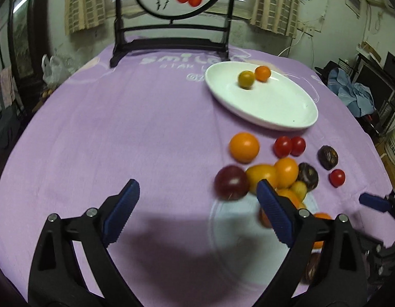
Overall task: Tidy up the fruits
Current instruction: 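Grasp a dark mangosteen with the right gripper while the left gripper grasps a dark red plum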
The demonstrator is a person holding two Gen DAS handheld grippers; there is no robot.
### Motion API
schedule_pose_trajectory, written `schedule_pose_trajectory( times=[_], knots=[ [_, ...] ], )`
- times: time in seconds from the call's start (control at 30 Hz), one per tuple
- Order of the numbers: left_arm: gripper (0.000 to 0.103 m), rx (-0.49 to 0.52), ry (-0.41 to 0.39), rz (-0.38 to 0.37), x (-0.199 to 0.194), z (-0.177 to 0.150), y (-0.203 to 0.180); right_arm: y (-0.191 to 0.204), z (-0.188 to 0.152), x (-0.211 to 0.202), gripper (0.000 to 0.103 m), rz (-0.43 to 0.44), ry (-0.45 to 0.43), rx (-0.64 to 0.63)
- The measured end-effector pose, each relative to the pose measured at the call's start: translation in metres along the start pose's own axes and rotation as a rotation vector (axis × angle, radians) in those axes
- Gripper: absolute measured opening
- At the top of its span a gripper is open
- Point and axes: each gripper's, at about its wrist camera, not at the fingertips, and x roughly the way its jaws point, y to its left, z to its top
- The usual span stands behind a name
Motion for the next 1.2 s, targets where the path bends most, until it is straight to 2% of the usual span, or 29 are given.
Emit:
schedule_pose_trajectory(
  times=[0.1, 0.27, 0.47, 0.5, 0.53, 0.57, 0.63, 0.8, 1.0, 1.2],
  knots=[
    [0.094, -0.026, 0.004, 0.001, -0.004, -0.012, 0.01, 0.019, -0.012, 0.003, 0.064, 0.022, 0.032, -0.022],
    [0.094, -0.013, 0.003, 0.006, -0.012, -0.023, 0.013, 0.046, -0.022, 0.013, 0.064, 0.023, 0.076, -0.065],
    [0.094, 0.017, 0.007, -0.005, -0.013, -0.026, 0.006, 0.06, -0.02, 0.038, 0.064, -0.04, 0.112, -0.086],
    [0.094, 0.025, 0.008, -0.006, -0.013, -0.027, 0.004, 0.06, -0.02, 0.04, 0.061, -0.03, 0.113, -0.076],
    [0.094, 0.03, 0.009, -0.006, -0.013, -0.027, 0.003, 0.059, -0.02, 0.04, 0.047, -0.013, 0.113, -0.069],
    [0.094, 0.036, 0.01, -0.006, -0.012, -0.028, 0.001, 0.059, -0.02, 0.038, 0.043, -0.008, 0.109, -0.069],
    [0.094, 0.043, 0.017, -0.005, -0.01, -0.029, -0.002, 0.058, -0.021, 0.036, 0.043, -0.03, 0.102, -0.073],
    [0.094, 0.084, 0.027, -0.008, -0.002, -0.03, -0.01, 0.036, -0.029, 0.022, 0.043, -0.015, 0.083, -0.022],
    [0.093, 0.13, 0.074, 0.014, 0.023, -0.017, -0.018, 0.009, -0.039, 0.007, 0.043, -0.035, 0.054, 0.033],
    [0.077, 0.171, 0.089, 0.02, 0.044, -0.009, -0.031, 0.001, -0.041, -0.001, 0.043, -0.033, 0.032, 0.038]
  ],
)
